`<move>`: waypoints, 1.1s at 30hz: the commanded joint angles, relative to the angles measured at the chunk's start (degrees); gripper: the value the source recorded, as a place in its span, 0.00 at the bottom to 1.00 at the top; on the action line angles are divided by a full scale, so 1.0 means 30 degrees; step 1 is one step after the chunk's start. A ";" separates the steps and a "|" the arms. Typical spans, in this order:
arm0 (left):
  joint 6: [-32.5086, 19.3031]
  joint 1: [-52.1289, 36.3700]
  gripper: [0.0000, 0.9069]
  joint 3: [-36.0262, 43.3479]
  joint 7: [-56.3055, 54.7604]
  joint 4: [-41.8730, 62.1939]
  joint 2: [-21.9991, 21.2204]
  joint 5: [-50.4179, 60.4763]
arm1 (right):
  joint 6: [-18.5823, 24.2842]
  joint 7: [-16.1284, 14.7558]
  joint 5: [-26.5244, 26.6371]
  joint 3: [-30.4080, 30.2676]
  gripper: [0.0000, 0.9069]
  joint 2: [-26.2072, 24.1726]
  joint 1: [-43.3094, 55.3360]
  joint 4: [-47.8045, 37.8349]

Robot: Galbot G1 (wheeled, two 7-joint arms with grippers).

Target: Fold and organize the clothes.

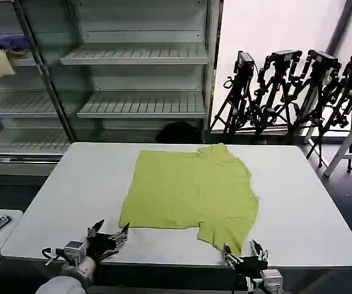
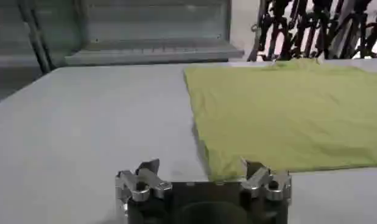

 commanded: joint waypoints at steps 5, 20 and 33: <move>0.0016 -0.0123 0.18 0.0357 0.0069 0.0405 -0.0143 -0.0208 | -0.0135 -0.0020 -0.0118 -0.0234 0.21 0.0032 0.0127 -0.0508; -0.0574 -0.0032 0.00 0.0960 0.0454 0.0492 -0.0316 0.0644 | 0.0120 -0.0256 -0.0119 -0.0278 0.00 0.0046 0.0094 -0.0412; -0.0897 -0.0165 0.00 0.0966 0.0728 0.0290 -0.0292 0.1354 | 0.1347 -0.0167 0.1048 -0.0106 0.00 0.0107 0.0111 -0.0227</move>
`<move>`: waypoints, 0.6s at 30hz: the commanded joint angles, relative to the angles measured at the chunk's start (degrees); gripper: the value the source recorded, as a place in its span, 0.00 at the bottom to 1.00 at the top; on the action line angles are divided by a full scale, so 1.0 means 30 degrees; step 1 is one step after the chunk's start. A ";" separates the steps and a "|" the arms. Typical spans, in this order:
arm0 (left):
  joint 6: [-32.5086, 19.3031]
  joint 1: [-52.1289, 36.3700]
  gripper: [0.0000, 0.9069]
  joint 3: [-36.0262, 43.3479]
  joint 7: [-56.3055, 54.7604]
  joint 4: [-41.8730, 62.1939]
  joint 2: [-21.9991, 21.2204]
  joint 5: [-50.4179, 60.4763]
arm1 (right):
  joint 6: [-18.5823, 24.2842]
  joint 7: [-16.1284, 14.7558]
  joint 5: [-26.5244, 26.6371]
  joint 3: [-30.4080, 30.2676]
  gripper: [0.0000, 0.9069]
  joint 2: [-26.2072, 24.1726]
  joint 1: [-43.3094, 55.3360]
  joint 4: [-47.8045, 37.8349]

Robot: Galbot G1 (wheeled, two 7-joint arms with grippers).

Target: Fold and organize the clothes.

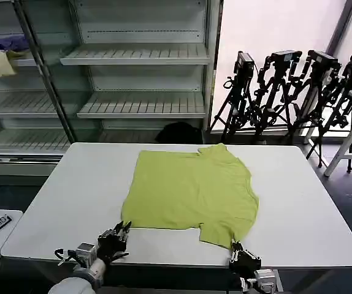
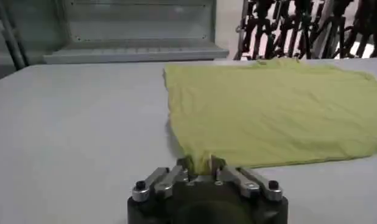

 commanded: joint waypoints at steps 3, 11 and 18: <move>-0.0207 -0.0218 0.00 -0.0270 0.0440 -0.0275 0.0002 0.0103 | 0.0929 0.0176 0.1094 0.0140 0.00 0.0038 0.0148 0.0088; 0.0104 -0.1137 0.00 -0.0786 0.0641 -0.0254 -0.0079 -0.1203 | 0.1212 0.0547 0.1988 0.0277 0.00 0.0168 0.1170 -0.0403; 0.0629 -0.2021 0.00 -0.0975 0.0705 -0.0182 -0.0178 -0.1844 | 0.0803 0.0854 0.2239 0.0224 0.00 0.0259 0.2771 -0.0569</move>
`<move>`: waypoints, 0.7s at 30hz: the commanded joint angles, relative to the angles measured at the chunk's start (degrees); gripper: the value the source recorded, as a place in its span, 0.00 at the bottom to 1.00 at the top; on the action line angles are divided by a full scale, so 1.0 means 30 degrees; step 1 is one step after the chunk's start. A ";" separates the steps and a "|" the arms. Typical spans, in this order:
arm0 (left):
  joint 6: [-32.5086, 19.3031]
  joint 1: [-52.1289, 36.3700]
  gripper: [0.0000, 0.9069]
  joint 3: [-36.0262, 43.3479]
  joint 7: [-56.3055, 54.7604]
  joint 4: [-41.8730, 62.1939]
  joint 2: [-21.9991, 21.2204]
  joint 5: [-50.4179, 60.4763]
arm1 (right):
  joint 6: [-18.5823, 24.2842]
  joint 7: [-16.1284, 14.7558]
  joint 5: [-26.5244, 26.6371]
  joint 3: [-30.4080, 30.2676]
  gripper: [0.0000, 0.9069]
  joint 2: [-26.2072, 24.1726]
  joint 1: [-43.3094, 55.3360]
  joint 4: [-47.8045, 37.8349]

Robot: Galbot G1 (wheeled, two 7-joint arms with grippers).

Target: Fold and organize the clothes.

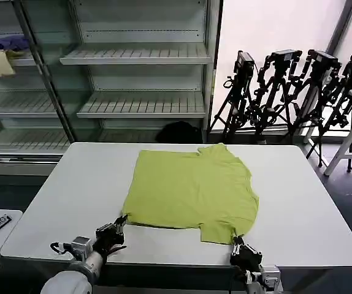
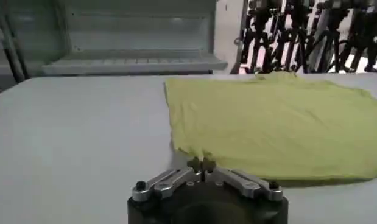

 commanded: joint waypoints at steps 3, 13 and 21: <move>0.0477 -0.1952 0.00 -0.0206 -0.0013 0.0197 -0.0176 -0.1040 | -0.0343 0.0211 0.0421 0.0043 0.00 0.0019 0.2082 -0.0193; 0.0512 -0.4098 0.00 0.0038 -0.0239 0.2308 -0.0340 -0.0714 | -0.1027 0.0007 0.0176 0.0211 0.00 -0.0046 0.5064 -0.2190; 0.0506 -0.4376 0.00 0.0348 -0.0184 0.3030 -0.0617 -0.0157 | -0.1617 -0.0224 0.0258 0.0367 0.00 0.0009 0.7143 -0.3668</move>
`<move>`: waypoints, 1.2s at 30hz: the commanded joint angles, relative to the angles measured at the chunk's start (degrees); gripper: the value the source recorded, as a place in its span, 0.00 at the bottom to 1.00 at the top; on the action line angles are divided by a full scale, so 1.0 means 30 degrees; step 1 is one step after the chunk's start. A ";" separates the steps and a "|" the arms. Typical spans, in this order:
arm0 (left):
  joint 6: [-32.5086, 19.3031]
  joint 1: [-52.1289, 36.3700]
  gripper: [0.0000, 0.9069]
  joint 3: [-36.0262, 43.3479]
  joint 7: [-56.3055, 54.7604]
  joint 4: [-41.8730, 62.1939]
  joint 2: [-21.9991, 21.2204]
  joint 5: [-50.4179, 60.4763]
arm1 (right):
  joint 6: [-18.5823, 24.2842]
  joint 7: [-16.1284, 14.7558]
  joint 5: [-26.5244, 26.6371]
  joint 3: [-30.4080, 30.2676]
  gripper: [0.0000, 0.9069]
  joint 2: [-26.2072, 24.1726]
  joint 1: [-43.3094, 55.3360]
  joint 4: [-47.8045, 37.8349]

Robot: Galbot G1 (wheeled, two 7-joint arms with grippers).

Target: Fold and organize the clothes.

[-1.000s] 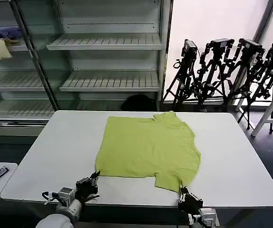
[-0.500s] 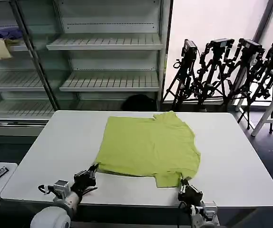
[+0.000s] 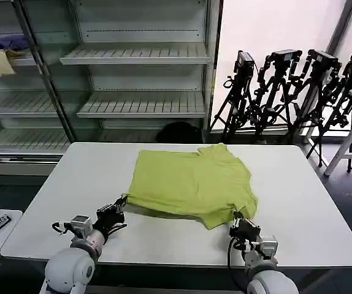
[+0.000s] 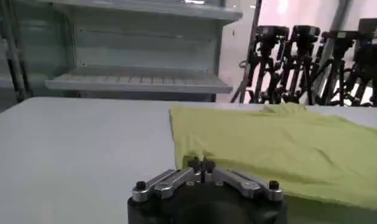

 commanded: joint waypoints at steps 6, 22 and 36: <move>0.0051 -0.1376 0.00 0.0169 0.0140 0.1446 -0.0061 0.0778 | -0.0343 -0.0305 0.0046 -0.0053 0.00 -0.0109 0.2950 -0.2297; 0.0043 -0.1846 0.00 0.0781 0.0305 0.1748 -0.0181 0.2655 | -0.0351 -0.0533 0.0089 0.0176 0.00 0.0024 0.5363 -0.4454; 0.0032 -0.2081 0.04 0.0767 0.0760 0.2150 -0.0102 0.3413 | -0.0347 -0.0823 -0.0404 0.0051 1.00 0.0046 0.6428 -0.5453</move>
